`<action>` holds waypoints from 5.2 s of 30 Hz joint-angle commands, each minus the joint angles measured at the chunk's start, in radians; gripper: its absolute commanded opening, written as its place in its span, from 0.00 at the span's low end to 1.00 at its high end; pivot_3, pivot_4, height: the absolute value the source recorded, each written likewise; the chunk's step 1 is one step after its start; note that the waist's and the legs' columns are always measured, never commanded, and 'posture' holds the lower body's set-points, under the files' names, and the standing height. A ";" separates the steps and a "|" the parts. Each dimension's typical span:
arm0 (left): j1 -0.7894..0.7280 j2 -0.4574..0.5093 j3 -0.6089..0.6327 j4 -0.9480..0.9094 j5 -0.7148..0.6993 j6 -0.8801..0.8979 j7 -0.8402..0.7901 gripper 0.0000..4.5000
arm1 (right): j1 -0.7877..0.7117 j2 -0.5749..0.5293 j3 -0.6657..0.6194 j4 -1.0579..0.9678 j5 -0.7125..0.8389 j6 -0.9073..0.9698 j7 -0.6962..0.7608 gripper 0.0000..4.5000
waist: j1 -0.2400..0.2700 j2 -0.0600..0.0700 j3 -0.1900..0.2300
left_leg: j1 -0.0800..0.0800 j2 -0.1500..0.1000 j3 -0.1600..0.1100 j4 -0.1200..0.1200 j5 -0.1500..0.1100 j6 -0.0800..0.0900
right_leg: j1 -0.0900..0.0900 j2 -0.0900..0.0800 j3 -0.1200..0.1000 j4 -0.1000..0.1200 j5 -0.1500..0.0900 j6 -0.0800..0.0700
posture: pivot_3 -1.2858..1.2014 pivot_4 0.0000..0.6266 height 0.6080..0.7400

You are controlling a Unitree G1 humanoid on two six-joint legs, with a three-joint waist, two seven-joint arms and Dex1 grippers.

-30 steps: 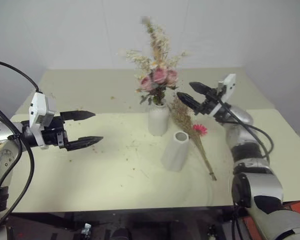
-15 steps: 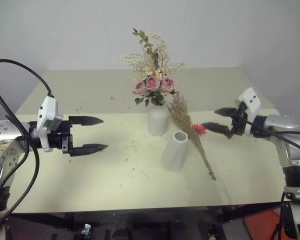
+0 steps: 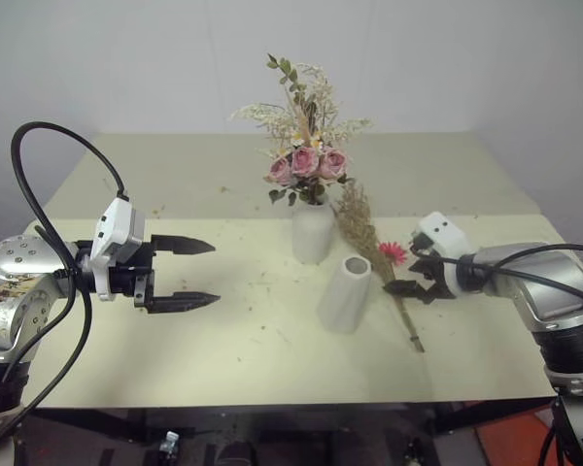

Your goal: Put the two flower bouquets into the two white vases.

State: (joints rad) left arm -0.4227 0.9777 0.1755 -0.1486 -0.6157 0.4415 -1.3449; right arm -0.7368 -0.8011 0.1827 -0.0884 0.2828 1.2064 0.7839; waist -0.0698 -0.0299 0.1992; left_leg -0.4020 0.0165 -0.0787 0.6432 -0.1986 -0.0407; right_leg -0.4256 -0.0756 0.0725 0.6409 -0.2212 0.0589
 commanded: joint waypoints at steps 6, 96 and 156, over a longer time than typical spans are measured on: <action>0.039 0.012 0.034 -0.045 0.000 -0.014 0.012 1.00 | -0.061 -0.007 0.068 0.079 -0.020 0.001 0.009 0.67 | 0.001 0.000 0.000 | -0.001 0.000 0.000 0.000 0.000 0.000 | 0.000 0.000 0.000 -0.001 0.000 0.000 | 0.52 0.24 1.00; -0.006 0.048 0.061 0.065 0.039 -0.067 -0.017 1.00 | 0.423 0.463 -0.384 -0.457 0.510 -0.772 -0.304 0.00 | 0.003 0.000 0.000 | 0.002 0.002 0.000 0.000 0.000 0.000 | 0.001 0.001 0.000 0.001 -0.001 -0.001 | 0.52 0.24 1.00; 0.019 0.031 0.073 0.056 0.047 -0.076 -0.010 1.00 | 0.819 -0.095 -0.791 -0.371 0.581 -0.818 0.213 0.99 | 0.021 -0.002 -0.001 | 0.003 0.001 0.000 0.000 0.000 0.000 | 0.003 0.001 0.000 0.000 -0.001 -0.001 | 0.52 0.24 1.00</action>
State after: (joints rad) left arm -0.4045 1.0018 0.2159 -0.0636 -0.5523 0.3735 -1.3626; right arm 0.0766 -0.8743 -0.5398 -0.4740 0.8474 0.3824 0.9475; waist -0.0491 -0.0315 0.1982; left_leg -0.3992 0.0181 -0.0783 0.6431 -0.1986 -0.0407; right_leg -0.4222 -0.0745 0.0721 0.6410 -0.2222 0.0582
